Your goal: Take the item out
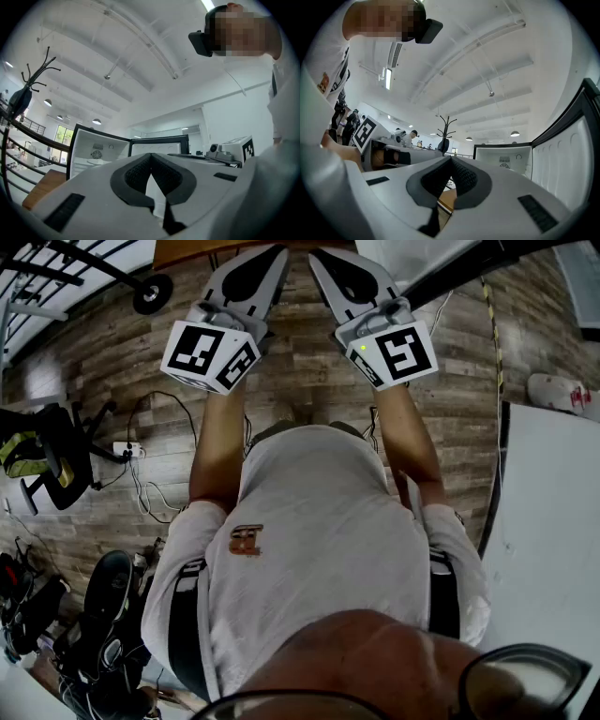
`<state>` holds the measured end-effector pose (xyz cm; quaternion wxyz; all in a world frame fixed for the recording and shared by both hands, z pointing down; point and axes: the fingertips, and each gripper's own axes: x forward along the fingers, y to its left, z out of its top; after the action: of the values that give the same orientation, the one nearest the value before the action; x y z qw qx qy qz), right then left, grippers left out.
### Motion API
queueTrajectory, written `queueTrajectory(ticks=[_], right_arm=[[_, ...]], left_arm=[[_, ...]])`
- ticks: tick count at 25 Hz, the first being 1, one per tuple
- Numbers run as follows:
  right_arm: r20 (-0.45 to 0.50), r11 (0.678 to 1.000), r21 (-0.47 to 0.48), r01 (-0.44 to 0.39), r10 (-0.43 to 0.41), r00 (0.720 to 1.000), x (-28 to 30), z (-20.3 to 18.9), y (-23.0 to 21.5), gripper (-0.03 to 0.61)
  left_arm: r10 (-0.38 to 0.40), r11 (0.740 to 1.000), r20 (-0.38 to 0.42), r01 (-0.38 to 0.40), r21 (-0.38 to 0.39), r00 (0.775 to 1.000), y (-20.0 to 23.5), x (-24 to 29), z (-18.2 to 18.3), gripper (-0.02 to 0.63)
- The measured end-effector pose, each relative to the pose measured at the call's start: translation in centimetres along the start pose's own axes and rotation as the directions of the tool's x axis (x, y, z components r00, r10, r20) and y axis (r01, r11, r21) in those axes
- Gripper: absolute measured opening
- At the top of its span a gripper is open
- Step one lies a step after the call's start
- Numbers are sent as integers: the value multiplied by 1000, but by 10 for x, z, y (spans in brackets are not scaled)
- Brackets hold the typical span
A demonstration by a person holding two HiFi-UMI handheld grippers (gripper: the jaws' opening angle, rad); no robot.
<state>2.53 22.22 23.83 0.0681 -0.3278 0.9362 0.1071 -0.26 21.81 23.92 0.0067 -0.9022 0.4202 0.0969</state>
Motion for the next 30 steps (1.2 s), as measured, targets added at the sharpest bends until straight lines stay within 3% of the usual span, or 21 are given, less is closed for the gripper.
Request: queueTrajectory(ticks=[4,30], right_arm=[[-50,1000,-3,-6,6,999,10,-11,8,32],[-44,998,12,56,-55,998,94,-33,13,32]], left_arm=[[-4,1000,2,4,0,1000,11,-6,1,18],[-28,998,25,29,-56,999,115,-23,3,18]])
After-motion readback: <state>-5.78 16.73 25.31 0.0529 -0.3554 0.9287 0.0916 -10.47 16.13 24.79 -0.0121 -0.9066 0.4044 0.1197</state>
